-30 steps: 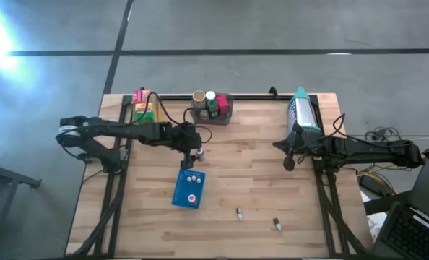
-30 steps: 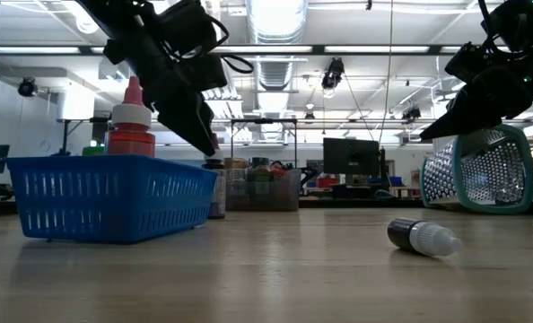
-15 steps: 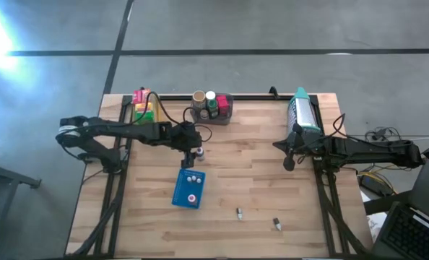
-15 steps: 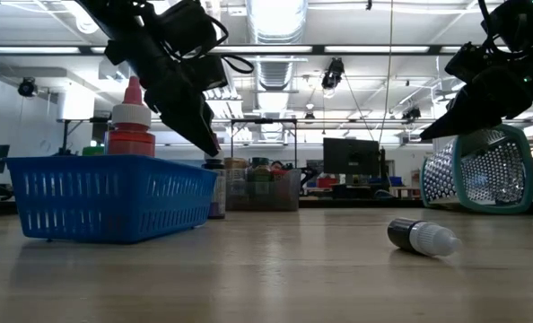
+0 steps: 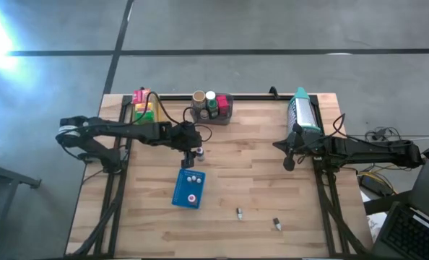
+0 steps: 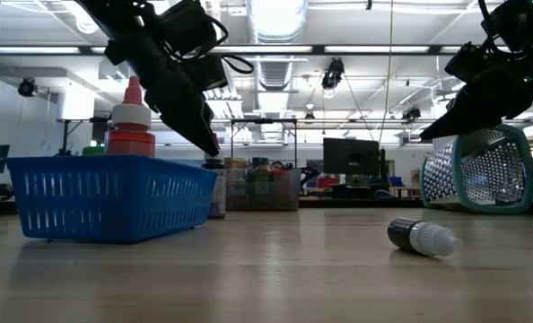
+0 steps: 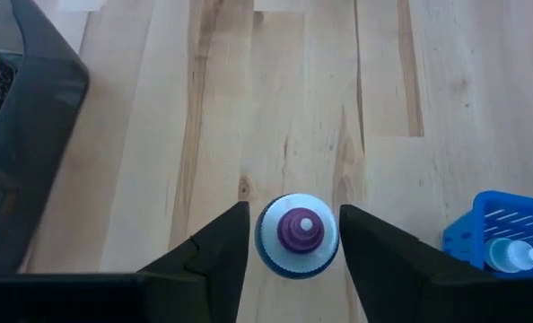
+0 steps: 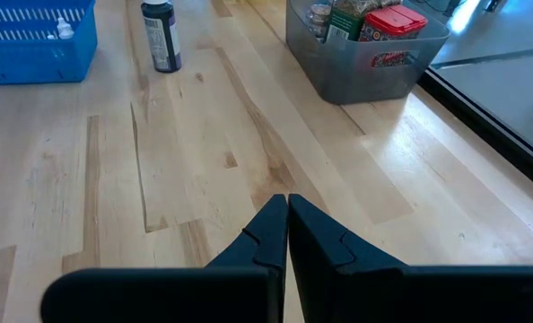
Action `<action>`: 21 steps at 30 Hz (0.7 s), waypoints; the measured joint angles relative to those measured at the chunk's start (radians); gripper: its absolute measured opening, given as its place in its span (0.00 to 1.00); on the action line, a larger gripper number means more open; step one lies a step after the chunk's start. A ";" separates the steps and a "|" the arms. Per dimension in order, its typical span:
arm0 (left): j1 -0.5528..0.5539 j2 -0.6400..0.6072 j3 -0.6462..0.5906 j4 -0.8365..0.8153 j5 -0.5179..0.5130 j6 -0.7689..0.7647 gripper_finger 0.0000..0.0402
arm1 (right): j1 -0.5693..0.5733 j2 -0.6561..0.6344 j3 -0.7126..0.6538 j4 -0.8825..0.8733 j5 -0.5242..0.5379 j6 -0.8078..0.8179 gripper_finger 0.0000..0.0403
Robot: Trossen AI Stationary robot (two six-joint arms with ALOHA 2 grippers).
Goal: Pick & Place Kitchen Items
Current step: Put the large purple food coloring bottle into the blue bin
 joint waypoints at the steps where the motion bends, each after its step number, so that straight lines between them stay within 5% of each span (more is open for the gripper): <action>1: 0.000 0.000 0.000 0.000 0.000 0.000 0.45 | 0.000 0.000 0.000 0.000 0.000 0.000 0.02; 21: 0.001 0.000 -0.034 0.053 0.000 0.003 0.44 | 0.000 -0.001 0.000 0.000 0.000 0.000 0.02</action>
